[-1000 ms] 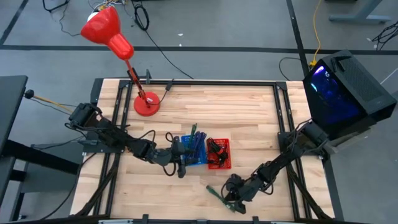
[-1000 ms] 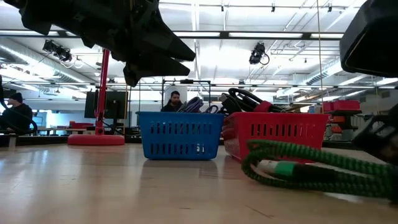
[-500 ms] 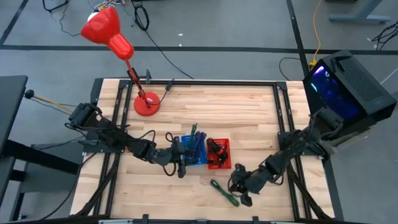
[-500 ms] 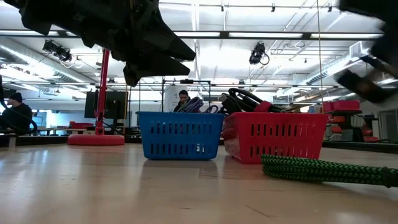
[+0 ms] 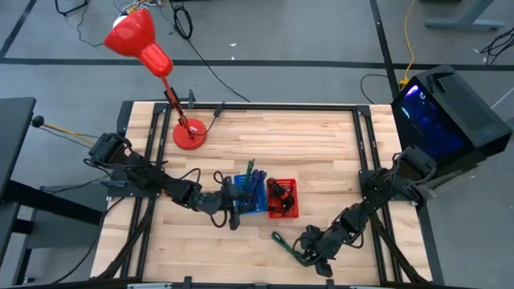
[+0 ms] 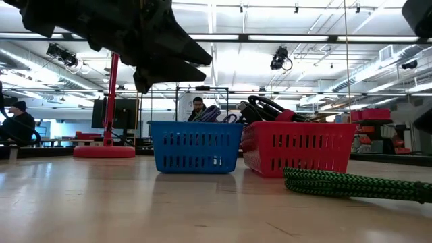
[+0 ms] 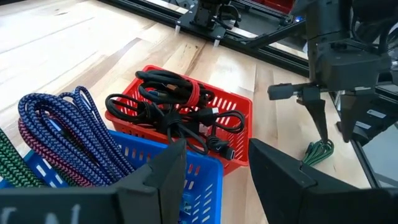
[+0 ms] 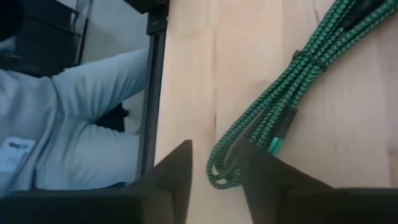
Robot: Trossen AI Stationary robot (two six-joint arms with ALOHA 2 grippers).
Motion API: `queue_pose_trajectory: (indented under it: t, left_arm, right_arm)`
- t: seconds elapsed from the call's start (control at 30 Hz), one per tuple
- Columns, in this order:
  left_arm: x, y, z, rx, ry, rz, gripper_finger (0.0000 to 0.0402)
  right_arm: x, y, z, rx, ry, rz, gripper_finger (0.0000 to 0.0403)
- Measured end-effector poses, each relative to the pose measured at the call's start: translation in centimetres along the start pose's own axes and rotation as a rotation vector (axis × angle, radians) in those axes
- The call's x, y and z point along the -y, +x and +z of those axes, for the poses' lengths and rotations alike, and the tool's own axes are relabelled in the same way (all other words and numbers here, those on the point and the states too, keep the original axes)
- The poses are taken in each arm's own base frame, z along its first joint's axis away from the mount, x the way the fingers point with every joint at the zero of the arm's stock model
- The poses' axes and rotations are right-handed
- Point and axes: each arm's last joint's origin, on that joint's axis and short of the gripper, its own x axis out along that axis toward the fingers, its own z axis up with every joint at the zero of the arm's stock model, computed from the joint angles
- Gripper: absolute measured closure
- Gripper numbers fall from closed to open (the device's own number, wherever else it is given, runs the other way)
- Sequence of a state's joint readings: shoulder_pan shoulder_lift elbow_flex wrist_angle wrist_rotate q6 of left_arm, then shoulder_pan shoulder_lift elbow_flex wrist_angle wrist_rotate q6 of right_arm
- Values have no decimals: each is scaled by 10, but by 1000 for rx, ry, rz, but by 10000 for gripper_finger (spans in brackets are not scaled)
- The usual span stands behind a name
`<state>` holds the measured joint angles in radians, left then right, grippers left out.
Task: Pick & Place USB Port
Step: Put the green charger cable into the blue bin
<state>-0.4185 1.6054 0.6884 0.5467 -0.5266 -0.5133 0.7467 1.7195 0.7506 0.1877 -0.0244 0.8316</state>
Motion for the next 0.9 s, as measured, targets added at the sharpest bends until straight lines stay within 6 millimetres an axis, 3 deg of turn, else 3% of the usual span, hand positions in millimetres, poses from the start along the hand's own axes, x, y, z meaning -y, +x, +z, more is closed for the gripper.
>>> queue_pose_trajectory:
  t: [0.23,0.43,0.63,0.9]
  left_arm:
    - [0,0,0,-1,2,1,225]
    - [0,0,-1,-5,5,3,225]
    - [-1,0,-1,-13,10,7,225]
    - [-1,0,-2,-22,17,10,225]
  right_arm:
    - [3,0,1,-36,73,5,238]
    - [-3,-5,19,-163,27,-58,270]
    - [-17,-14,42,-160,-103,-129,303]
    - [-8,-10,33,-230,-13,-214,310]
